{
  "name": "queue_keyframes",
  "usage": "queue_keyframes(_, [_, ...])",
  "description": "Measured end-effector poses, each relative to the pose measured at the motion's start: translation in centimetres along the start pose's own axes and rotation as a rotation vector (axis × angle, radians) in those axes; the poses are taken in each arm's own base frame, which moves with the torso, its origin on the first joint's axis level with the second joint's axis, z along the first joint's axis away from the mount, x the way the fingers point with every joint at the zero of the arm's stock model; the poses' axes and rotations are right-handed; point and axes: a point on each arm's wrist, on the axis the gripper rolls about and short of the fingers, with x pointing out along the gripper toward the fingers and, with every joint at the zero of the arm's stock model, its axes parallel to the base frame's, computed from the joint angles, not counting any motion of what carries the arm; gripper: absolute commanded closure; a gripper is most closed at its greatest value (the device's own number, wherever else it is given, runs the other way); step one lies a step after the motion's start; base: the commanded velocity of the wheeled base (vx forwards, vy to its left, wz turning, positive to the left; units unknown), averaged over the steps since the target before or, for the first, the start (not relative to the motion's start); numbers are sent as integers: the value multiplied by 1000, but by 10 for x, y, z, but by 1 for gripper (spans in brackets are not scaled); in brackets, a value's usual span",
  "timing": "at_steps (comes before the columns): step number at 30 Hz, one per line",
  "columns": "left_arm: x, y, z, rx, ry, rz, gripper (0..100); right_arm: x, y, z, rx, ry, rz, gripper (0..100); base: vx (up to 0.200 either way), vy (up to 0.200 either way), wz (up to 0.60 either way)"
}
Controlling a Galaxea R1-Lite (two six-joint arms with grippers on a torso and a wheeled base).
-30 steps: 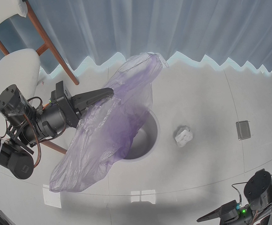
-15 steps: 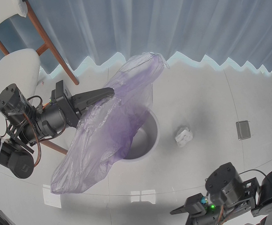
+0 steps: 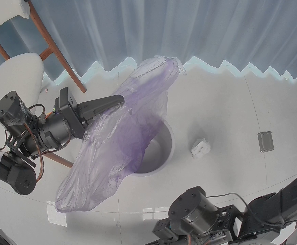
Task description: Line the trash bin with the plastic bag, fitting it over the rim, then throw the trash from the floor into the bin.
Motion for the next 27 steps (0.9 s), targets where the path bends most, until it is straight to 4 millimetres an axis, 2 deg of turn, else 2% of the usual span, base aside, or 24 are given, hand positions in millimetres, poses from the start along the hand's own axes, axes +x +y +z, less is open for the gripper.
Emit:
queue_keyframes(13, [0, -1, 0, 3, 0, -2, 100, 52, 1, 26, -20, 0, 25, 100, 0, 0, 0])
queue_keyframes(17, [-1, 0, -1, 2, 0, 0, 100, 68, -1, 36, -11, -61, 36, 100, 0, 0, 0])
queue_keyframes(27, [-1, 0, -1, 2, -2, 1, 100, 100, 4, 67, 156, -254, 97, 100, 0, 0, 0])
